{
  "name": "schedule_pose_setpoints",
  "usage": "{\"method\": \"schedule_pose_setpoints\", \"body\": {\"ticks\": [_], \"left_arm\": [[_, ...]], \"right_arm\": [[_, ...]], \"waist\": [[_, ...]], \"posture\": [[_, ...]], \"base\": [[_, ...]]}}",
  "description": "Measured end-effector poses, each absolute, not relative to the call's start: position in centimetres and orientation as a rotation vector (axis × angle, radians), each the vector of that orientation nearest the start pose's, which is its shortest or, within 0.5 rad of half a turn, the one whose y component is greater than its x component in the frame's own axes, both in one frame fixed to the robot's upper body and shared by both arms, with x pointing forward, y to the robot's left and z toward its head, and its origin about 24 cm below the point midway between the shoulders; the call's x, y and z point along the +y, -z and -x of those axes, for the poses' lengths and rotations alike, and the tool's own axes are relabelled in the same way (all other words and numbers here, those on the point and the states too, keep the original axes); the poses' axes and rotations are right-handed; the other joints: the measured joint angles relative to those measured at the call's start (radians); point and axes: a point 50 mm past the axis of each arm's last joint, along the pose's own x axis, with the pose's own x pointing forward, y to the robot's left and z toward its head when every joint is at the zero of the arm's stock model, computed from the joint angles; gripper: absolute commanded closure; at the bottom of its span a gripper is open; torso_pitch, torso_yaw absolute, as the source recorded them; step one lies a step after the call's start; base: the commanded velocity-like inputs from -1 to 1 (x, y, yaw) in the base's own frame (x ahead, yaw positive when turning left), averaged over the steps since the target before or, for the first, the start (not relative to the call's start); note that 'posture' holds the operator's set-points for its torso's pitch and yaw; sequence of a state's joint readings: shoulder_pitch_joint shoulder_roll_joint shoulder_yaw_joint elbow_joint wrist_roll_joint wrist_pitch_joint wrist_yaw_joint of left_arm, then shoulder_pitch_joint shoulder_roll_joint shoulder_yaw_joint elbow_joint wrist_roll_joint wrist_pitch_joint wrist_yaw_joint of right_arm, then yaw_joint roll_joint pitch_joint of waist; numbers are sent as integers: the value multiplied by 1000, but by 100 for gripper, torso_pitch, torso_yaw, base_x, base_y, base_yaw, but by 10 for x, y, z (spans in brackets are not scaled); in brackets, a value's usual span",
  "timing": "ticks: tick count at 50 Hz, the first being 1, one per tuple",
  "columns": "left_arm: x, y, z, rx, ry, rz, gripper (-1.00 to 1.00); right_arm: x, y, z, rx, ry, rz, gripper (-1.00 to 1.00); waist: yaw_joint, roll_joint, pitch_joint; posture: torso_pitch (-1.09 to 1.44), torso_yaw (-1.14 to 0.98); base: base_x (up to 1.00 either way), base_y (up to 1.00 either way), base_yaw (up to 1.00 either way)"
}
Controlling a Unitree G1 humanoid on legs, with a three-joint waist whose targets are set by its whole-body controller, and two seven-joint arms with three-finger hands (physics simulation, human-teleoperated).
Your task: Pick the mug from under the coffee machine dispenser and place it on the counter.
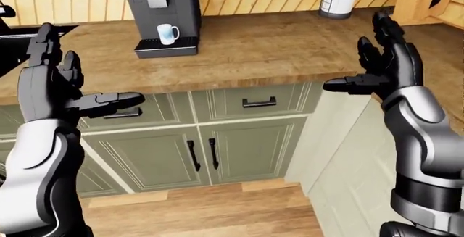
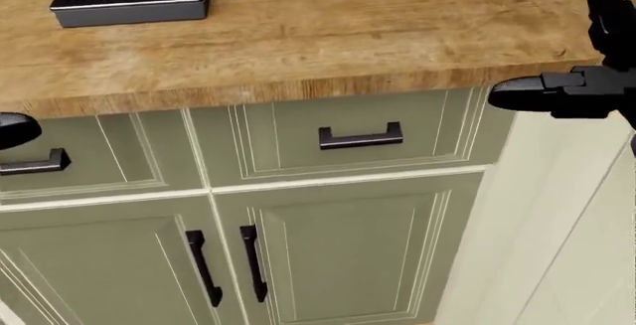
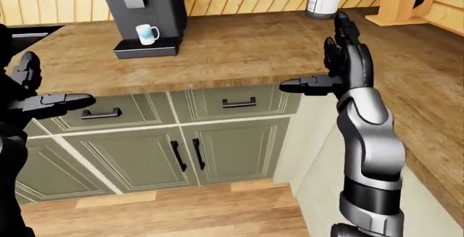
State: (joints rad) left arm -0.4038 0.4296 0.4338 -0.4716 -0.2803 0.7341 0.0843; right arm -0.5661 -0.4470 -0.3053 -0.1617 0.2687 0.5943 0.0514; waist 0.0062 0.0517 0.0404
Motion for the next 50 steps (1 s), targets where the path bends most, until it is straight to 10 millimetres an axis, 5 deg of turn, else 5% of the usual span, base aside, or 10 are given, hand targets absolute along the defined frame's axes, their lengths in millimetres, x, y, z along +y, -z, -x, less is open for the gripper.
{"method": "schedule_pose_setpoints", "body": {"ticks": [8,14,21,27,33,40,46,50], "left_arm": [[261,-237,-263,-295,-290,-83,-100],[257,-230,-267,-256,-259,-75,-100],[259,-239,-263,-303,-275,-88,-100],[264,-231,-265,-258,-304,-80,-100],[262,-238,-263,-295,-294,-87,-100],[256,-230,-267,-256,-258,-76,-100],[258,-238,-263,-300,-274,-86,-100],[265,-232,-263,-266,-306,-81,-100]], "right_arm": [[-249,-239,-310,-272,117,86,-100],[-256,-229,-312,-221,149,78,-100],[-251,-237,-311,-262,131,81,-100],[-246,-229,-314,-215,98,75,-100],[-247,-241,-309,-272,111,84,-100],[-255,-230,-310,-222,145,79,-100],[-251,-238,-310,-256,130,86,-100],[-244,-229,-313,-224,94,78,-100]], "waist": [[1,-100,-8],[-14,-75,-1],[-14,21,-6],[1,-15,-1],[4,-102,-6],[-15,-74,-2],[-17,27,-2],[3,16,-1]], "posture": [[0,0],[0,0],[0,0],[0,0],[0,0],[0,0],[0,0],[0,0]], "base": [[11,5,0],[10,6,0],[10,6,0],[10,7,0],[10,6,0],[11,6,0],[10,6,0],[10,6,0]]}}
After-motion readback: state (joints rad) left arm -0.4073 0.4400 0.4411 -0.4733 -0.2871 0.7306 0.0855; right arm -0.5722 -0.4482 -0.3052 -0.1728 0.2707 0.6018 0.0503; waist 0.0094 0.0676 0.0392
